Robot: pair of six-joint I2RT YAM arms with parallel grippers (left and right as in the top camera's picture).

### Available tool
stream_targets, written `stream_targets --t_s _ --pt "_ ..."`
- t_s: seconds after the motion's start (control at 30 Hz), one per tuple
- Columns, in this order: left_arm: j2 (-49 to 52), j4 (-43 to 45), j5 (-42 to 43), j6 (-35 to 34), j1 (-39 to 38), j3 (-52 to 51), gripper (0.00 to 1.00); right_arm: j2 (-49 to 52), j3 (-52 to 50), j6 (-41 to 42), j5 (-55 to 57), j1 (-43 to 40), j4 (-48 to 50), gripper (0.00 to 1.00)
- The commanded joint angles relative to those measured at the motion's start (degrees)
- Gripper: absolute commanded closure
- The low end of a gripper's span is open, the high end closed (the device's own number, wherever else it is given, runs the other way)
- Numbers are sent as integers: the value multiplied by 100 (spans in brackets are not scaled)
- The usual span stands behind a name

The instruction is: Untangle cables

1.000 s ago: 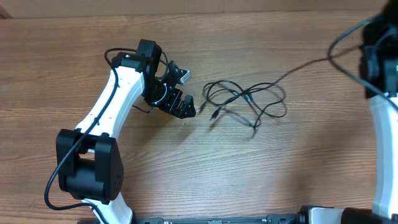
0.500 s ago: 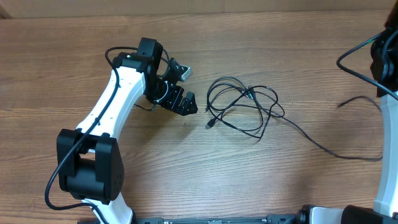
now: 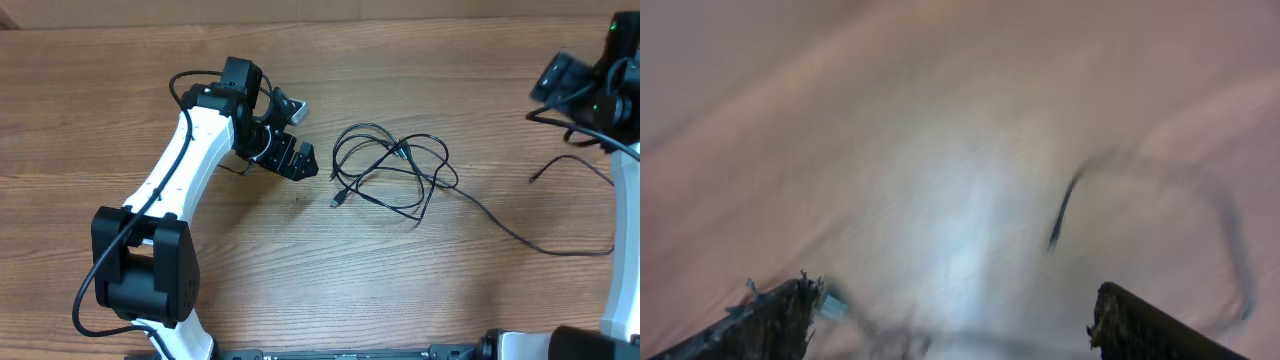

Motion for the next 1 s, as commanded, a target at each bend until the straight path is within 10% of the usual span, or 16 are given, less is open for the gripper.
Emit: stream_targets --t_s 0.0,0.33,0.97 --pt "68 11 -505 -17 -72 4 0 295 -210 699 -846 17 -205 0" --pt "68 11 -986 -17 -72 4 0 951 -623 802 -2122 22 -153 15" --pt "68 26 -986 -17 -72 4 0 1436 -3373 4708 -2087 669 1360 16"
